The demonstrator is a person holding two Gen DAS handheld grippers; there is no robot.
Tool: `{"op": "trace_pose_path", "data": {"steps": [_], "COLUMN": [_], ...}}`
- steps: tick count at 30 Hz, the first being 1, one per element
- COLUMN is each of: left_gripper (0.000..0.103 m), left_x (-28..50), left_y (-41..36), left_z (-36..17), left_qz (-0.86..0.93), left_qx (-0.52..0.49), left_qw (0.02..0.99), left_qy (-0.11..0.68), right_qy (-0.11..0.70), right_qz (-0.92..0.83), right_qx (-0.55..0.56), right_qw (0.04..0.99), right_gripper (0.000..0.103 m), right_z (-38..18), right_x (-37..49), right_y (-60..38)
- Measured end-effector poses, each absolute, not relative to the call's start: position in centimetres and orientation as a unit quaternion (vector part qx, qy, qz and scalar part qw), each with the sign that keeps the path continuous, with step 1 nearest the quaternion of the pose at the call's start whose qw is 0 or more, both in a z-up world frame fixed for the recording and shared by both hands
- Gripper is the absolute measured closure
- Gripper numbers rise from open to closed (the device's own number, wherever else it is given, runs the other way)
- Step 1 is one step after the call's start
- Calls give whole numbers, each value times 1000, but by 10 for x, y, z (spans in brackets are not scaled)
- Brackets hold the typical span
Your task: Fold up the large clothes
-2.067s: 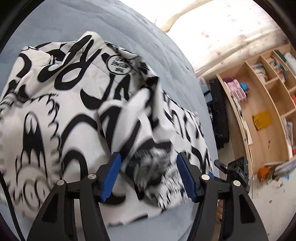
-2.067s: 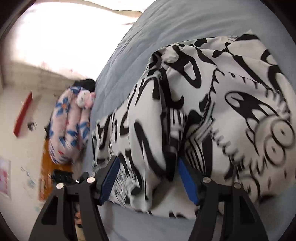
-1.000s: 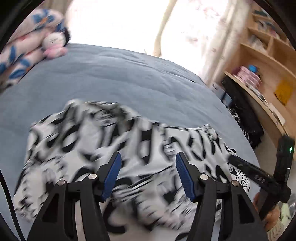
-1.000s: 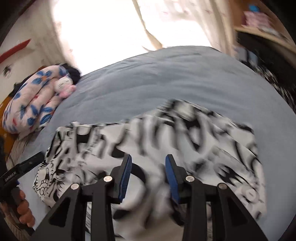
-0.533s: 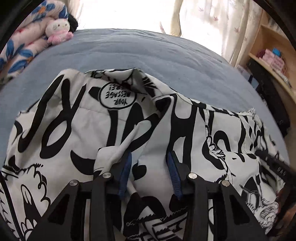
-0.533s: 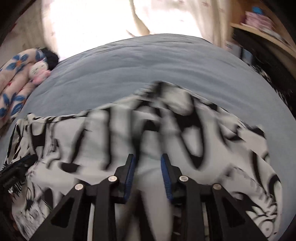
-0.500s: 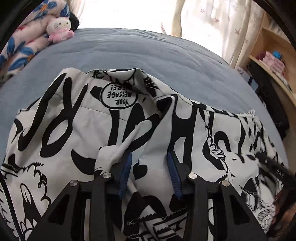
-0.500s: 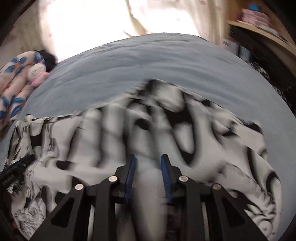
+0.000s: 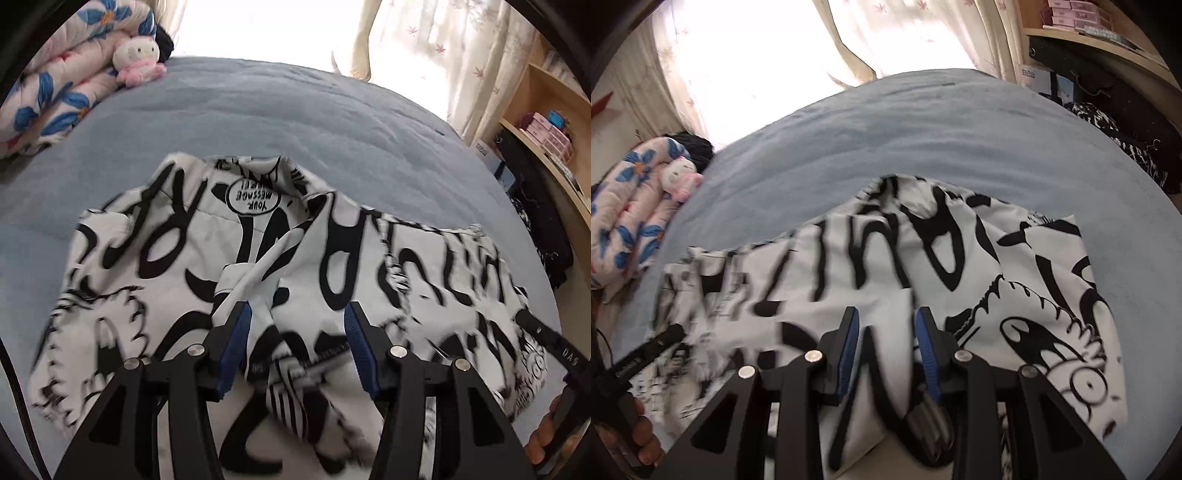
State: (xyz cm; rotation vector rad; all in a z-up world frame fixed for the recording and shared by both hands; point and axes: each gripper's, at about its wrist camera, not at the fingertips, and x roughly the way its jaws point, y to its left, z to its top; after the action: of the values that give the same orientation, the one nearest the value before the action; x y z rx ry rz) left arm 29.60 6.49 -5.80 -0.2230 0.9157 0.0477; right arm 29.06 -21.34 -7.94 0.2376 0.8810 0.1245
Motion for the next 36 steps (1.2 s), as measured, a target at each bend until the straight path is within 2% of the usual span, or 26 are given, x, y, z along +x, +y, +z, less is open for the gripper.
{"op": "trace_pose_path", "data": {"steps": [9,13,18,21,24,30,36], "left_gripper": [47,42,41,41,37,36,36], "left_x": [225,183,138,116,99,85,88], "left_y": [49,51,54,56,61,70,94], "left_z": [15,44,62,65,61,31,-24], "left_qz": [24,25,21,19,19,27,16], "left_qx": [-72,-72,-77,-75,-73,-77,-124], "left_qw": [905,909,910,911,910,898,874], "left_qy": [417,409,407,405,407,432,469], "right_qy": [361,331,295,270,253,266,269], "right_qz": [93,95,106,107,102,91,55], "right_qx": [92,61,36,12,-14,-20,6], "right_qw": [923,937,949,957,962,960,962], "right_gripper": [70,60,53,43,32,31,31], "right_z": [18,58,97,113,113,73,14], "right_x": [222,180,127,94,73,61,61], "right_y": [-202,-192,-184,-176,-167,-149,-144]}}
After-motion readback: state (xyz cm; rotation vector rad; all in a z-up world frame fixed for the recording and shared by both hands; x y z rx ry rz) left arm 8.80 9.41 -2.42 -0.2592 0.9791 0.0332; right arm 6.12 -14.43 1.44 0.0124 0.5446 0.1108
